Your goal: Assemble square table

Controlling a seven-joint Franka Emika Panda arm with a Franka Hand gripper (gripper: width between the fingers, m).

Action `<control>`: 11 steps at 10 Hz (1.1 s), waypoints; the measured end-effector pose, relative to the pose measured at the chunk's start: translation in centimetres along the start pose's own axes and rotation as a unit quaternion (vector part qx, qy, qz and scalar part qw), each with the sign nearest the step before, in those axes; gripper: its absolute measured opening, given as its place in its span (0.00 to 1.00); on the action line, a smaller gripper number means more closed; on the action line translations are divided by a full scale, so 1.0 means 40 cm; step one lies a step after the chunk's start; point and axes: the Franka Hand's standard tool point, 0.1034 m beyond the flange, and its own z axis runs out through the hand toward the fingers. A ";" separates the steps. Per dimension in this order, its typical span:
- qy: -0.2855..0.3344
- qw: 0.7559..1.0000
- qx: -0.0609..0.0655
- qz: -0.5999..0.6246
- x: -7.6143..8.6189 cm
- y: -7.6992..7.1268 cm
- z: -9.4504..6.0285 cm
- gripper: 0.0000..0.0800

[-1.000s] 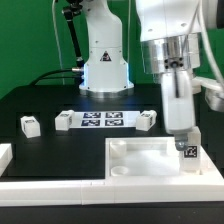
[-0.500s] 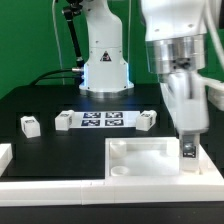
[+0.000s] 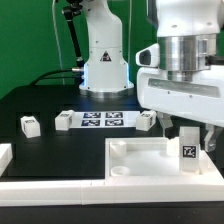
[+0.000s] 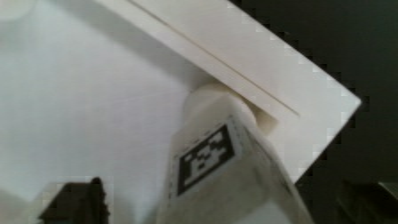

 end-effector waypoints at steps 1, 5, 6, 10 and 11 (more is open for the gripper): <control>0.014 0.991 -0.006 -0.133 0.005 -0.009 -0.003 0.81; 0.018 0.989 -0.009 -0.146 0.008 -0.010 -0.004 0.47; 0.018 0.996 -0.008 -0.085 0.006 -0.011 -0.004 0.36; 0.017 0.995 -0.005 0.098 0.008 -0.007 0.000 0.36; 0.007 0.981 0.000 0.196 0.010 -0.002 0.001 0.36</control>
Offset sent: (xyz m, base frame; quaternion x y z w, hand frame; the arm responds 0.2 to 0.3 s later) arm 0.0000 0.0000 0.0000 0.0000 0.0000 0.0650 0.9979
